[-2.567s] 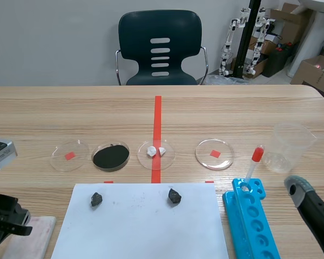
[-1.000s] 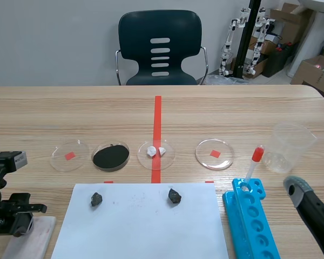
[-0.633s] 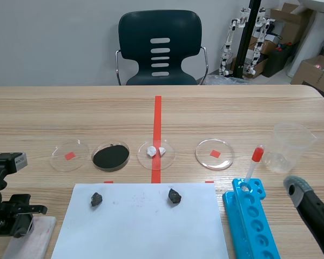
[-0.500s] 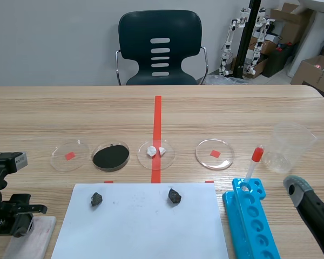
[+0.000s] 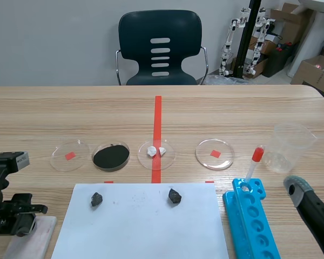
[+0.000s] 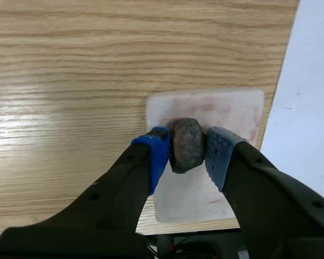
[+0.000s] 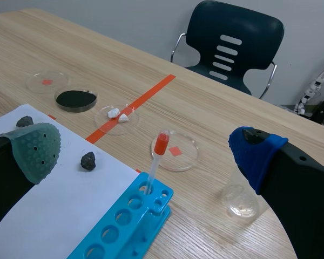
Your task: Rub the mineral on the streak plate
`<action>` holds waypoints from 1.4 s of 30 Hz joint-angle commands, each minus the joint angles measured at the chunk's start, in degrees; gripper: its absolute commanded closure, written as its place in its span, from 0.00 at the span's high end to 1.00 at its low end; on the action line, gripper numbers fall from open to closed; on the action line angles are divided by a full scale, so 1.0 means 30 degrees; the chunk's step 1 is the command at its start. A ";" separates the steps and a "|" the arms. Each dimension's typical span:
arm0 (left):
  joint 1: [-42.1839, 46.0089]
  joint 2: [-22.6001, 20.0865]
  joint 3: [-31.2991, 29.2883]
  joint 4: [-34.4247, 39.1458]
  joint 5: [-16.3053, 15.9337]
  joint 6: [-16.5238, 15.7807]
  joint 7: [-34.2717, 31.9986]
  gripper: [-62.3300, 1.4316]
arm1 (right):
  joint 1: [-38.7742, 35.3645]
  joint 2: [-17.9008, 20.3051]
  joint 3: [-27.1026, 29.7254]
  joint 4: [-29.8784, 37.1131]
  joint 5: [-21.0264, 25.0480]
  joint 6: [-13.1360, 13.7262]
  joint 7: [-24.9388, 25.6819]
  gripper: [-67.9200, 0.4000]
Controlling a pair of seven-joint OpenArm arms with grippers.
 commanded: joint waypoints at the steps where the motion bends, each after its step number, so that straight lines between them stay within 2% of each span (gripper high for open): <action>1: -0.0051 0.0503 0.0350 -0.0044 -0.1173 -0.0503 -0.0095 0.25 | 0.0117 0.0204 0.0058 0.0270 0.0204 -0.0007 0.0277 1.00; 8: -0.0058 0.0736 0.0350 -0.0036 -0.1989 -0.1013 -0.0634 0.25 | 0.0117 0.0204 0.0058 0.0270 0.0204 -0.0007 0.0277 1.00; 11: -0.0058 0.0721 0.0350 -0.0036 -0.1807 -0.1005 -0.0641 0.25 | 0.0117 0.0204 0.0058 0.0270 0.0204 -0.0007 0.0277 1.00; 17: -0.0044 0.0721 0.0350 -0.0036 0.0750 -0.0226 -0.0466 0.25 | 0.0117 0.0204 0.0058 0.0270 0.0204 -0.0007 0.0277 1.00; 21: -0.0044 0.0714 0.0350 -0.0036 0.2514 0.0794 -0.0197 0.25 | 0.0117 0.0204 0.0058 0.0270 0.0204 -0.0007 0.0277 1.00; 31: -0.0044 0.0714 0.0350 -0.0036 0.5508 0.2273 0.0750 0.25 | 0.0117 0.0204 0.0058 0.0270 0.0204 -0.0007 0.0277 1.00; 35: -0.0044 0.0714 0.0350 -0.0036 0.6375 0.2732 0.1100 0.25 | 0.0117 0.0204 0.0058 0.0270 0.0204 -0.0007 0.0277 1.00; 42: -0.0044 0.0714 0.0350 -0.0036 0.6637 0.2987 0.1100 0.25 | 0.0117 0.0204 0.0058 0.0270 0.0204 -0.0007 0.0277 1.00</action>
